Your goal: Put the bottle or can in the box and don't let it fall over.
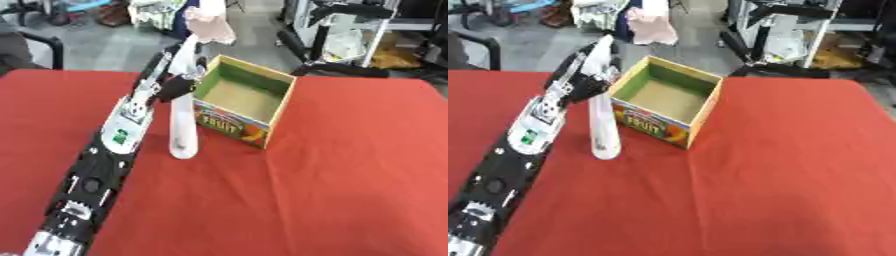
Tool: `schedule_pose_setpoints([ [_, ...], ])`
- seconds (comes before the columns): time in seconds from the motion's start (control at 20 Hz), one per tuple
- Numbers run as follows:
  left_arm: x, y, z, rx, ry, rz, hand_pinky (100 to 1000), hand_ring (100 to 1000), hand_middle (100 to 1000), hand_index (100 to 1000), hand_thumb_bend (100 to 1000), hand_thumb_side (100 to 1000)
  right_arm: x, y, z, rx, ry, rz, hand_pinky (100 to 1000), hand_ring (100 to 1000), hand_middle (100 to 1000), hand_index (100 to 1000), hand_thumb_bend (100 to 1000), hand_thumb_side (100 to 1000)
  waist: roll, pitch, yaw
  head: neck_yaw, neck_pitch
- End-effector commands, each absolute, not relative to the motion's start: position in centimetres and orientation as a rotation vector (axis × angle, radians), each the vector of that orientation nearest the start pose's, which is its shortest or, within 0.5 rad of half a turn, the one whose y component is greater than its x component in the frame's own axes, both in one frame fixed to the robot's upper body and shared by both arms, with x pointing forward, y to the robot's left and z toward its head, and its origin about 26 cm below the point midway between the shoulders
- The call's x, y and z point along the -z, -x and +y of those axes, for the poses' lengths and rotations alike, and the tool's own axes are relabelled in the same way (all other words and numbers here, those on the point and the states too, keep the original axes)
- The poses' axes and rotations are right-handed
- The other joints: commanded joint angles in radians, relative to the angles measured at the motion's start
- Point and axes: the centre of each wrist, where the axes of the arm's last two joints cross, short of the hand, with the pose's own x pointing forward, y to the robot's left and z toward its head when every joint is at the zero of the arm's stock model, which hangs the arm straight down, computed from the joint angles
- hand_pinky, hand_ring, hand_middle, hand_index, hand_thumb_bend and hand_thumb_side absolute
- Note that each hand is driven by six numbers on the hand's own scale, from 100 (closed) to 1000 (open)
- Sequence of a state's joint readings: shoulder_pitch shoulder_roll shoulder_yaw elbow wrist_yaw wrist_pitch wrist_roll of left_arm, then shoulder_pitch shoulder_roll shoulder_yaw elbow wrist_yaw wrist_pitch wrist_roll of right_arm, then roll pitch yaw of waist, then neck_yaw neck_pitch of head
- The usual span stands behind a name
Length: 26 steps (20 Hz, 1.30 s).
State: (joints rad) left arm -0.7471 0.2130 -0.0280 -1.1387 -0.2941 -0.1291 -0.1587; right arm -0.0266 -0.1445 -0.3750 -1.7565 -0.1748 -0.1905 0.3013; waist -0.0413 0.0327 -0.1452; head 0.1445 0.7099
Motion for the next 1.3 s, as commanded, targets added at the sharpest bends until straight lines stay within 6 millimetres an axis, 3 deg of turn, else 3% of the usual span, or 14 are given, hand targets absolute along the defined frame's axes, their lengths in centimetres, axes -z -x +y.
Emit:
schedule_pose_setpoints([
  [0.05, -15.4, -45.2, 22.8, 0.722, -0.244, -1.921, 429, 1000, 646, 760, 100, 503, -7.5, -26.5, -36.6, -0.072, 0.115, -2.043, 800, 1000, 1000, 934, 100, 525, 0.000, -0.013, -0.003, 0.005, -0.011],
  [0.2, -15.5, -45.3, 23.1, 0.702, -0.240, -1.921, 399, 1000, 556, 700, 100, 520, -7.4, -26.5, -36.6, -0.073, 0.113, -2.043, 800, 1000, 1000, 934, 100, 525, 0.000, -0.013, -0.005, 0.007, -0.012],
  [0.6, -16.5, -45.6, 23.6, 0.668, -0.173, -1.970, 377, 1000, 435, 626, 100, 585, -7.5, -26.6, -36.5, -0.075, 0.105, -2.044, 800, 1000, 1000, 933, 100, 526, 0.001, -0.014, -0.014, 0.011, -0.016],
  [1.3, -20.6, -46.1, 24.5, 0.675, -0.136, -2.119, 380, 1000, 392, 599, 100, 672, -7.7, -26.8, -36.2, -0.084, 0.088, -2.049, 800, 1000, 1000, 932, 100, 527, 0.005, -0.013, -0.036, 0.022, -0.023],
])
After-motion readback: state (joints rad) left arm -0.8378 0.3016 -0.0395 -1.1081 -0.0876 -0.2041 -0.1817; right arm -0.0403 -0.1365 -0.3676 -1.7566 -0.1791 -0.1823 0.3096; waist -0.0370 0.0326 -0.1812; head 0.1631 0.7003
